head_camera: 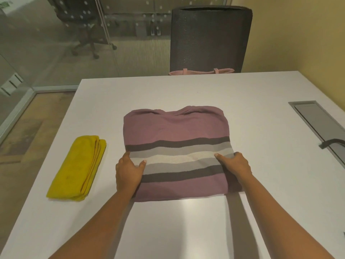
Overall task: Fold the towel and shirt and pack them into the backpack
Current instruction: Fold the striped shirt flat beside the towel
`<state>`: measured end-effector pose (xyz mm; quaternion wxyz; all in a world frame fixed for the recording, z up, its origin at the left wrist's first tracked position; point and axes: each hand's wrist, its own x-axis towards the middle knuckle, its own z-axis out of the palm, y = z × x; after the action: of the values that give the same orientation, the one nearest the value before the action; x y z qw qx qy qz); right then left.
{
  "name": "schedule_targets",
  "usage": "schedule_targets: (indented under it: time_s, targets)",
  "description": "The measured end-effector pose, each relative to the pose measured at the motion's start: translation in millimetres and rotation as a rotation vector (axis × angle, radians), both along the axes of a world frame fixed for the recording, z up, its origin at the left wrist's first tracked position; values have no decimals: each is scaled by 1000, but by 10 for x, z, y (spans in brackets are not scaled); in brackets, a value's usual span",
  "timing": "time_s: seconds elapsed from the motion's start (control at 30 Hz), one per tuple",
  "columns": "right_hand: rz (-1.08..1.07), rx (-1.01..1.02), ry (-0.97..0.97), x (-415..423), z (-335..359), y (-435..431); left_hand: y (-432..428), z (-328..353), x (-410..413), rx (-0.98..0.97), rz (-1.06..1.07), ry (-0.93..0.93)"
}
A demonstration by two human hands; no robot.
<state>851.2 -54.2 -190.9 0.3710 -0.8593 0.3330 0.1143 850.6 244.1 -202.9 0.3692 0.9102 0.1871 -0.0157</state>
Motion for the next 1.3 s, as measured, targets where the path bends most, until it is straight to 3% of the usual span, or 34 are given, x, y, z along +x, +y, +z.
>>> schedule_targets:
  time_s: [0.13, 0.27, 0.4, 0.63, 1.03, 1.2, 1.3]
  targets:
    - [46, 93, 79, -113, 44, -80, 35, 188, -16, -181, 145, 198]
    - [33, 223, 153, -243, 121, -137, 161, 208, -108, -296, 112, 384]
    - [8, 337, 143, -317, 204, -199, 227, 313, -201, -516, 136, 437]
    - [-261, 745, -337, -256, 523, -222, 236, 787, -73, -790, 196, 135]
    - [-468, 1064, -1021, -329, 1580, 45, 277, 1842, 115, -1262, 347, -313]
    - [-426, 1118, -1173, -259, 1866, 101, 337, 2112, 210, -1469, 286, -414]
    - [-407, 1101, -1088, -118, 1812, 126, 381, 1983, 377, -1495, 314, -391]
